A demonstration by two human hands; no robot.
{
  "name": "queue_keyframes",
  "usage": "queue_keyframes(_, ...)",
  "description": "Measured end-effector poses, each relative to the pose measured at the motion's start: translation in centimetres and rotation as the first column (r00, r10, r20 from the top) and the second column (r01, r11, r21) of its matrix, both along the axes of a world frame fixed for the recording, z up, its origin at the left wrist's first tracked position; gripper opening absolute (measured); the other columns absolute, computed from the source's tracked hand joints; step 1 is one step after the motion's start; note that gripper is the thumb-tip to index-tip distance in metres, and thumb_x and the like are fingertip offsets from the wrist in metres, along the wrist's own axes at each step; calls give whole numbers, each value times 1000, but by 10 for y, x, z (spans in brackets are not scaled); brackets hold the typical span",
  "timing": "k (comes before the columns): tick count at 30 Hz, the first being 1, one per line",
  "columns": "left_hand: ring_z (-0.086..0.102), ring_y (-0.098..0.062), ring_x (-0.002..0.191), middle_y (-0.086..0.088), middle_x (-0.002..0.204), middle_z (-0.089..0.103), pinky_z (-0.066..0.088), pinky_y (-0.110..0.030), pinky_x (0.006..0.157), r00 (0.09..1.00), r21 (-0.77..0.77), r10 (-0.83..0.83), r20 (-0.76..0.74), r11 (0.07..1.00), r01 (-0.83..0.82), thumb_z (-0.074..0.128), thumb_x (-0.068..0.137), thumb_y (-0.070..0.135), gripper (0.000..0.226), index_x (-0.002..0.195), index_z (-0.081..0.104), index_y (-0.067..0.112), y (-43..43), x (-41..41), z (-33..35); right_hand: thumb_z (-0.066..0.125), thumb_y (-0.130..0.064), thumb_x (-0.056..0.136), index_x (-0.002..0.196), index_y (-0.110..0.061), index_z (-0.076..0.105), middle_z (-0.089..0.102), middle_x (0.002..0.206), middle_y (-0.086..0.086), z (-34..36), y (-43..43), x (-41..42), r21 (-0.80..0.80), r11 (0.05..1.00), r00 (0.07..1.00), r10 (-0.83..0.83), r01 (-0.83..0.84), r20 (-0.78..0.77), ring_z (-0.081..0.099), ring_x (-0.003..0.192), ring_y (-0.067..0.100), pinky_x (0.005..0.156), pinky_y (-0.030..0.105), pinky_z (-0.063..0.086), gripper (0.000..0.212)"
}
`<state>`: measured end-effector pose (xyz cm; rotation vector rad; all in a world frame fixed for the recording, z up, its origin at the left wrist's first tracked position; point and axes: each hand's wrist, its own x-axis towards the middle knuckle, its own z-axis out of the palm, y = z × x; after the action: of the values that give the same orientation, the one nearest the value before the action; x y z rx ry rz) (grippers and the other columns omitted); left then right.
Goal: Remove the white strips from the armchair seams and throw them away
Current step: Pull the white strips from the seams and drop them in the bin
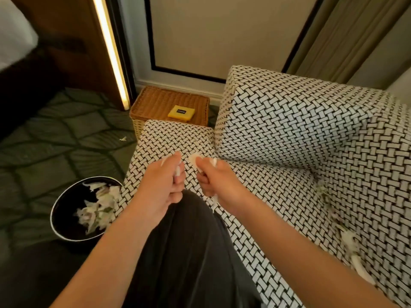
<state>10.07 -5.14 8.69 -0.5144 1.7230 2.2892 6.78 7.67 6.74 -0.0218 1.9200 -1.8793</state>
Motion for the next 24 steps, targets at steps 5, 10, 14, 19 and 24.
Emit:
queue_keyframes(5, 18, -9, 40, 4, 51, 27, 14, -20, 37, 993, -101, 117, -1, 988, -117, 40, 98, 30, 38, 62, 36, 18, -79, 1, -9, 45, -26, 96, 67, -19, 41, 35, 53, -4, 16, -78, -14, 125, 963, 971, 239, -237, -3, 28, 37, 4, 37, 15, 25, 30)
queue_keyframes(10, 23, -9, 39, 1, 54, 36, 16, -15, 32, 956, -194, 273, 109, 949, -249, 41, 96, 35, 39, 62, 41, 16, -150, -15, -51, 48, -24, 93, 66, -18, 44, 39, 54, -2, -6, -154, -23, 221, 943, 969, 244, -248, 47, 32, 35, 5, 37, 16, 25, 28)
queue_keyframes(14, 24, -11, 37, -3, 54, 36, 17, -12, 35, 878, -210, 439, 191, 892, -401, 40, 96, 35, 40, 62, 42, 14, -200, -26, -93, 50, -24, 92, 71, -17, 44, 39, 56, -1, -47, -208, -34, 243, 941, 967, 201, -235, 157, 31, 42, 8, 38, 18, 24, 22)
queue_keyframes(19, 58, -32, 72, -16, 76, 62, 50, -39, 67, 846, -562, 461, 268, 788, -252, 40, 96, 27, 33, 90, 62, 3, -243, -27, -155, 52, -28, 90, 67, -17, 44, 41, 56, 0, -103, -258, -54, 344, 900, 956, 203, -268, 213, 33, 43, 11, 37, 17, 24, 27)
queue_keyframes(24, 56, -39, 105, -23, 106, 64, 43, -41, 90, 897, -641, 383, 220, 750, -163, 35, 99, 27, 41, 98, 62, -4, -267, -43, -185, 50, -24, 90, 66, -14, 46, 45, 58, 3, -147, -285, -68, 398, 868, 935, 181, -298, 307, 37, 45, 14, 40, 20, 28, 26)
